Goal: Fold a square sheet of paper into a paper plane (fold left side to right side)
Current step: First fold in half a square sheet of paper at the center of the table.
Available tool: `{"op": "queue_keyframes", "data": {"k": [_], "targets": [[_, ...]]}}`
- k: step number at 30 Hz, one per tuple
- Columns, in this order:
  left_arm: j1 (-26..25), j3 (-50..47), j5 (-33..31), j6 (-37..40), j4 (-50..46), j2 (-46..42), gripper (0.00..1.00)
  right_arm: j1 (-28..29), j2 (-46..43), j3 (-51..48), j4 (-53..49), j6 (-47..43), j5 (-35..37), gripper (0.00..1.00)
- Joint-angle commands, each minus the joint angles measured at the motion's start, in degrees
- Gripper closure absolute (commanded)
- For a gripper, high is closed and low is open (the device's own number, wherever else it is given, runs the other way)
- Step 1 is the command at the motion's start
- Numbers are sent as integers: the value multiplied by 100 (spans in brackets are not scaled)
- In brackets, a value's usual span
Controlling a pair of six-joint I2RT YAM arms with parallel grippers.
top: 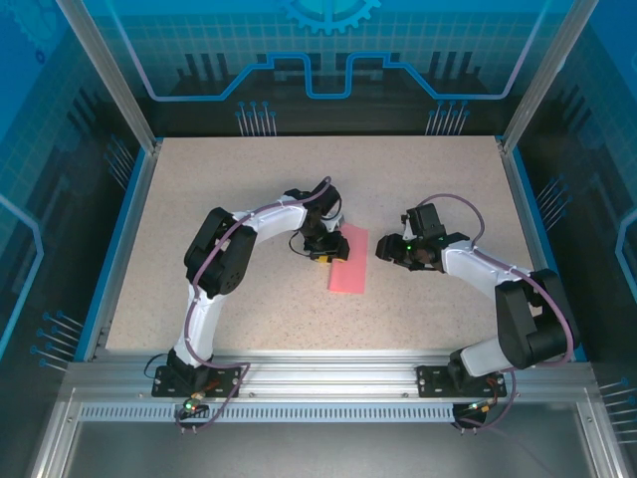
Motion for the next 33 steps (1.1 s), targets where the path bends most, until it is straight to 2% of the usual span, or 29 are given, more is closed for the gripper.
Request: {"op": "queue_keyframes", "data": {"k": [1, 18, 21, 28, 33], "targets": [[-177, -76, -23, 67, 39, 457, 53, 54, -23, 162, -35, -10, 23, 46], [-172, -63, -12, 87, 14, 467, 52, 188, 461, 252, 441, 200, -478, 49], [-174, -55, -18, 76, 21, 474, 52, 253, 698, 339, 646, 316, -724, 56], [-176, -54, -21, 66, 18, 474, 52, 470, 1337, 641, 792, 469, -955, 81], [-177, -63, -21, 63, 13, 465, 52, 589, 1709, 991, 607, 472, -877, 85]]}}
